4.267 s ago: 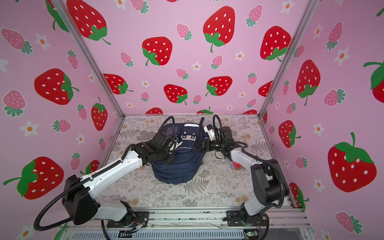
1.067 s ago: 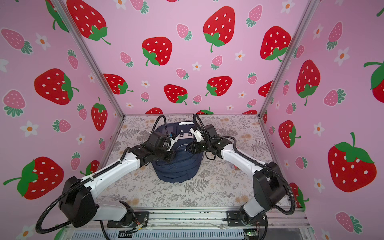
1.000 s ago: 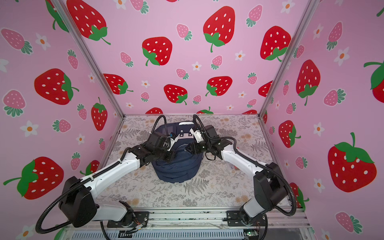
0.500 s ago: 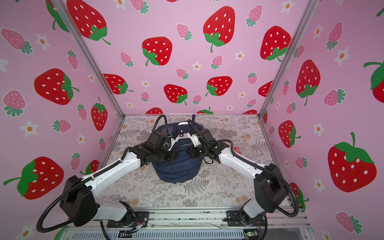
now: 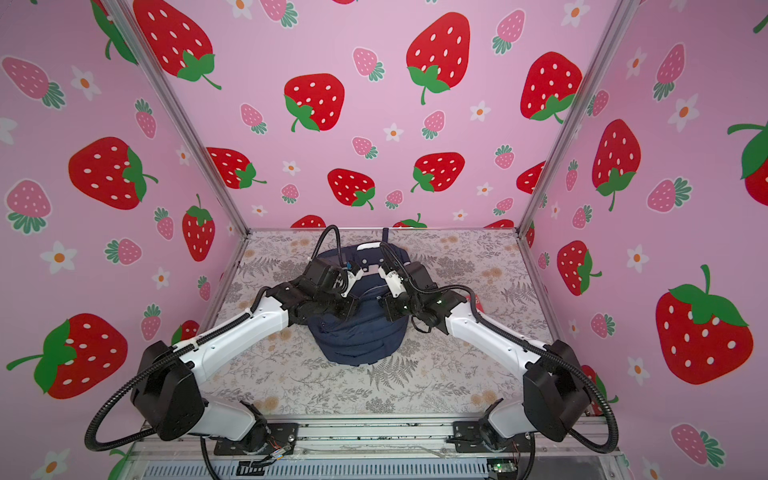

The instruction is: Pack the student bag

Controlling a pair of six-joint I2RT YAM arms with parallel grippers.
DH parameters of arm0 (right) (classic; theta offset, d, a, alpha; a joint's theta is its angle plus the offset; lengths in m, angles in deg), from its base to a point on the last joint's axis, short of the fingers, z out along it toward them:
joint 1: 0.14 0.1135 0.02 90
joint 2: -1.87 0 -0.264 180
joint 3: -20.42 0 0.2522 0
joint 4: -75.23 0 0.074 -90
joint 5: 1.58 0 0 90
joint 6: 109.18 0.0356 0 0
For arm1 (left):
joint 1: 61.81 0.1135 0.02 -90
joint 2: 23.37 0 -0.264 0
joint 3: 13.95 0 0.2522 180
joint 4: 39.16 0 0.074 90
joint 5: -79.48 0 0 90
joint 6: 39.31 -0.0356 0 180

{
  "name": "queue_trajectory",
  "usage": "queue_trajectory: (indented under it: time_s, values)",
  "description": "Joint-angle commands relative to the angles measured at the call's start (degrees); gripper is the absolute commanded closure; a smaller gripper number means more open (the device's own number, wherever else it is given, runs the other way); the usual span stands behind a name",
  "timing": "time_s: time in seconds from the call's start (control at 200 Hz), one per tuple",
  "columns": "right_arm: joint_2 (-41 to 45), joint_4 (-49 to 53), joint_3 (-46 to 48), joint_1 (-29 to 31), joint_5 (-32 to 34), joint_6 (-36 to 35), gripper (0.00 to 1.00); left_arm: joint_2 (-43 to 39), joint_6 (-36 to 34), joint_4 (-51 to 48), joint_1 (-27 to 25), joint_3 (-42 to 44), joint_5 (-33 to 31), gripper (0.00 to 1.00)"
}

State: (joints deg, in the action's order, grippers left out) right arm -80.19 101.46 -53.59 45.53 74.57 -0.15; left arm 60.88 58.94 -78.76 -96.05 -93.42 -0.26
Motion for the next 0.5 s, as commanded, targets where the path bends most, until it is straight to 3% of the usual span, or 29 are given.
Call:
queue_trajectory:
  time_s: [0.0, 0.185, 0.395, 0.495]
  values:
    - [1.35, -1.43, 1.79, 0.98, -4.07, -0.34, 1.00, 0.92, 6.06, 5.49, 0.23, -4.60, -1.60, 1.00]
    - [0.81, -1.31, 0.63, 1.00, -2.33, 1.69, 1.00, -1.67, 13.41, 9.27, 0.31, -3.49, -3.67, 0.51]
    - [-1.55, 3.90, -4.07, 0.92, 1.22, 1.46, 1.00, -10.06, 15.22, 5.00, 1.73, -2.16, -13.18, 0.37]
    - [-1.80, 4.14, -3.87, 0.97, 1.90, 1.66, 1.00, -14.22, 18.76, -0.12, 5.53, -0.50, -16.70, 0.33]
